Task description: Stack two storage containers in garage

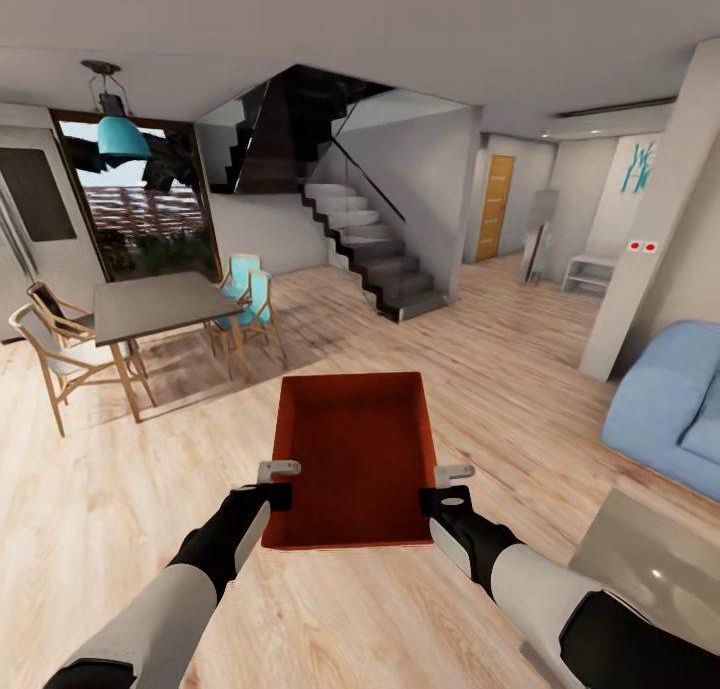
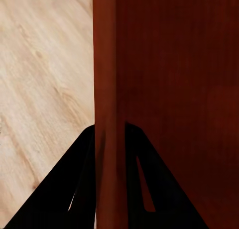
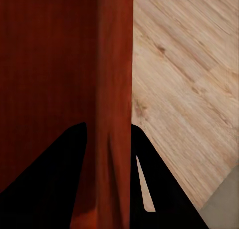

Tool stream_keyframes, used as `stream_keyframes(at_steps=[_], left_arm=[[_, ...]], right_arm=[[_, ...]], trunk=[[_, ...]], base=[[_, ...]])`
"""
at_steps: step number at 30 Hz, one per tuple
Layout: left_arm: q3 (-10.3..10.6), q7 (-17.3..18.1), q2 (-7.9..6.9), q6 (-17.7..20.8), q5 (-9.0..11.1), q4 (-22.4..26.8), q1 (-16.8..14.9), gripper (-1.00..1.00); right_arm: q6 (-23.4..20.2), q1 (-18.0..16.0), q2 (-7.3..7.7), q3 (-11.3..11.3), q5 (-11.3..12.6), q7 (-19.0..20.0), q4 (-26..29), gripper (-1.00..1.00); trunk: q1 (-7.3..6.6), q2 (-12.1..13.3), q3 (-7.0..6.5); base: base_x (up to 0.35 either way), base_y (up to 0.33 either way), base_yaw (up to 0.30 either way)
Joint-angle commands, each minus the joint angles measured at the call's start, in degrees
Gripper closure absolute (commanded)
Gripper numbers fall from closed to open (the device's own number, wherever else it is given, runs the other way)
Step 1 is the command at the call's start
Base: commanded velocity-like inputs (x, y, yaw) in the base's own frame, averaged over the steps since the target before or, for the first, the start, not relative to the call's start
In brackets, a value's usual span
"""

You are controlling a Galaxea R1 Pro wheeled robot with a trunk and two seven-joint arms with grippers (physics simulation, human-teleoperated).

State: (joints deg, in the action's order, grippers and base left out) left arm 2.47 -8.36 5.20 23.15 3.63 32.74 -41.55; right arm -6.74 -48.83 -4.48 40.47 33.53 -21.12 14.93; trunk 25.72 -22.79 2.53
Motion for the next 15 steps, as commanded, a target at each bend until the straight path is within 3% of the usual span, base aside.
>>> stream_keyframes(at_steps=[1,15], left_arm=[[0.16,-0.70,-0.02,0.31,-0.02,-2.50,0.00,1.00],[0.16,-0.70,-0.02,0.31,-0.03,-2.51,-0.01,1.00]], right_arm=[[1.50,-0.13,0.00,-1.63,-1.63,-1.65,0.18,1.00],[1.56,-0.13,0.00,-1.63,-1.64,-1.65,0.18,1.00]], trunk=[[0.07,-0.13,0.12],[0.07,-0.13,0.12]], base=[[0.312,0.143,0.000],[0.312,0.143,0.000]])
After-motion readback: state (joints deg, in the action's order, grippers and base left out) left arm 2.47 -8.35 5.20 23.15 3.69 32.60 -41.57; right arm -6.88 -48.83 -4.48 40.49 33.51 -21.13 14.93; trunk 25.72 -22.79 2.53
